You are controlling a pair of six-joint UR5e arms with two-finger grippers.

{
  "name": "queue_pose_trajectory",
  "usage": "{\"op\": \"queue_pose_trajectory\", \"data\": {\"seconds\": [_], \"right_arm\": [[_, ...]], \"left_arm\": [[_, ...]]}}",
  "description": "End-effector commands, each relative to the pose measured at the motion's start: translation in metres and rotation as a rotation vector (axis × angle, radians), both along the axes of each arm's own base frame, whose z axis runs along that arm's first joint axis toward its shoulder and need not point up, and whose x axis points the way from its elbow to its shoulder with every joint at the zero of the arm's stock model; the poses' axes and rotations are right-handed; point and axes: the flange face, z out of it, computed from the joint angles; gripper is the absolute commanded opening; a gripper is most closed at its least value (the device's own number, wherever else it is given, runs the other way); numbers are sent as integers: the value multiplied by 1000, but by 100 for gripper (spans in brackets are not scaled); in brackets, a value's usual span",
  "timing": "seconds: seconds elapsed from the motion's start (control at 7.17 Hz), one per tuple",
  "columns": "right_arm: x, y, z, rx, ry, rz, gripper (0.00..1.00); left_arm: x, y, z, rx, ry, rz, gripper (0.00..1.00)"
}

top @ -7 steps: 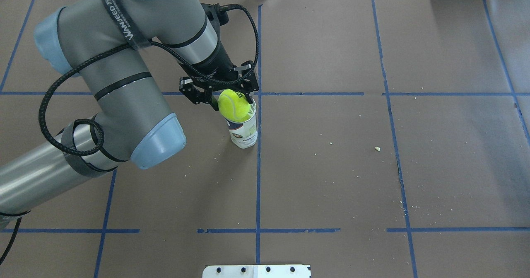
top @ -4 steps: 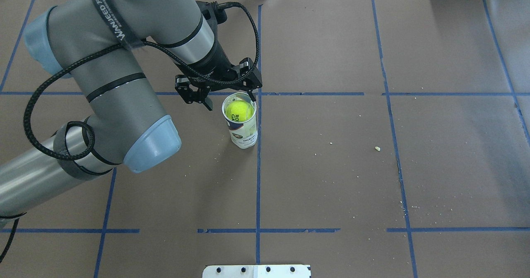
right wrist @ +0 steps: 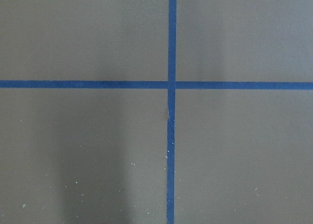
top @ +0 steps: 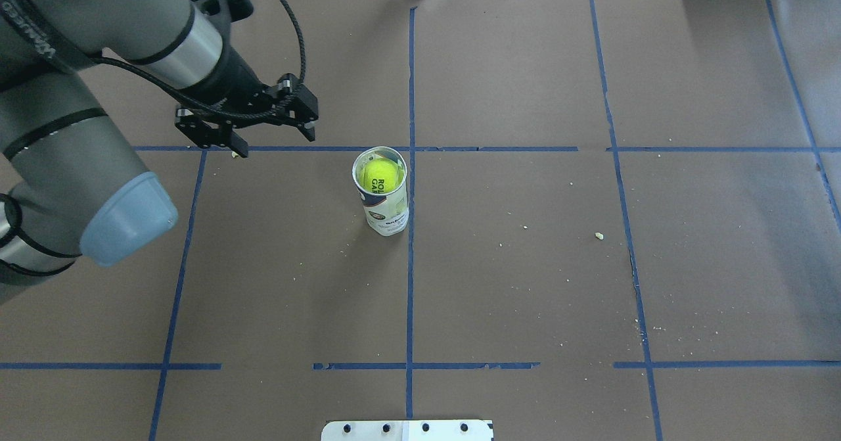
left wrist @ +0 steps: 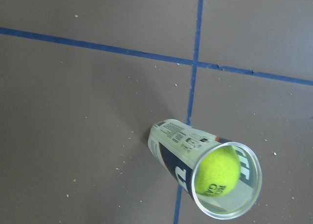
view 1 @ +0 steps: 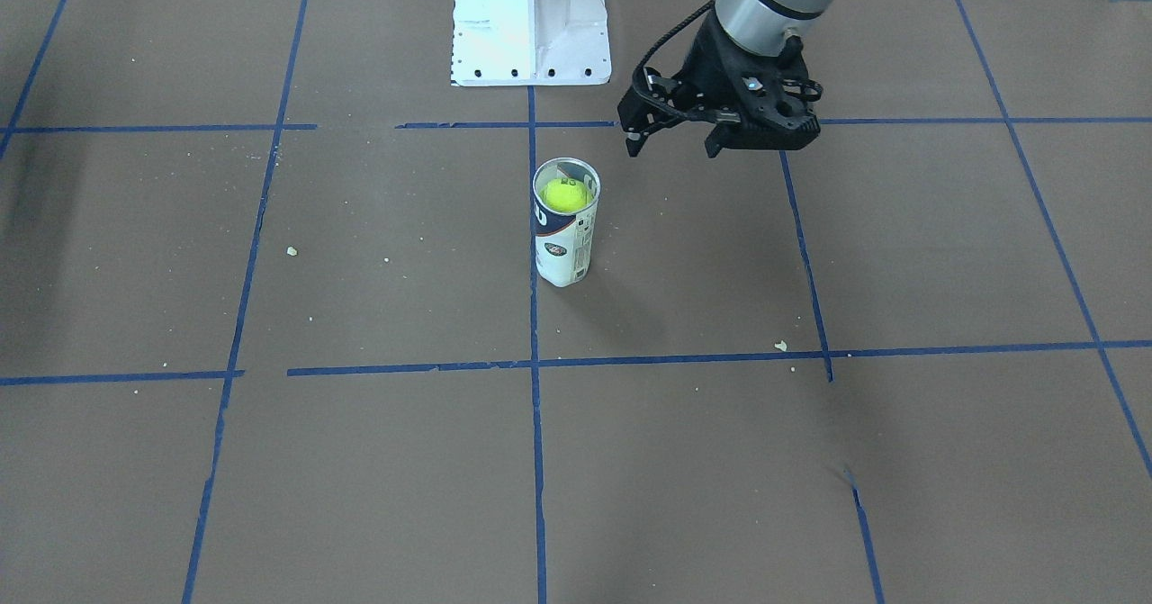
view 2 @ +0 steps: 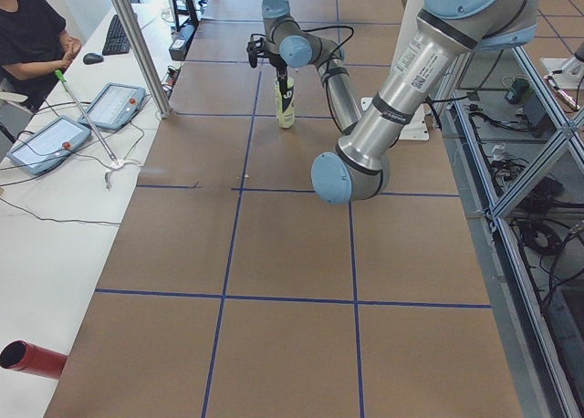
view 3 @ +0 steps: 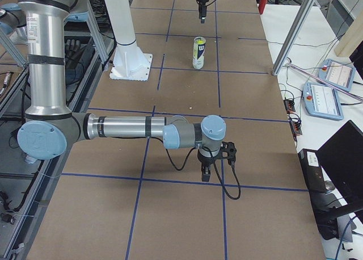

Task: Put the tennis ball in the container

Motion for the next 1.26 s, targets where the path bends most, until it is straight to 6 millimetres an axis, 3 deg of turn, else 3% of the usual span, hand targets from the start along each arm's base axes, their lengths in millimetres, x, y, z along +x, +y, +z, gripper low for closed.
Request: {"op": "queue_pose_trajectory", "data": {"seconds": [0.0, 0.42, 0.56, 0.98, 1.12], "right_arm": [[0, 0, 0, 0, 0, 0, 100], [-1, 0, 0, 0, 0, -2, 100], [0, 0, 0, 0, 0, 0, 100], [0, 0, 0, 0, 0, 0, 100], [0, 0, 0, 0, 0, 0, 100]], "left_arm": [[-64, -29, 100, 131, -119, 73, 100], [-192, -55, 264, 165, -276, 142, 100], [-242, -48, 319, 172, -314, 178, 100], [-362, -23, 435, 187, -356, 174, 100], [-389, -21, 468, 181, -359, 170, 100]]}}
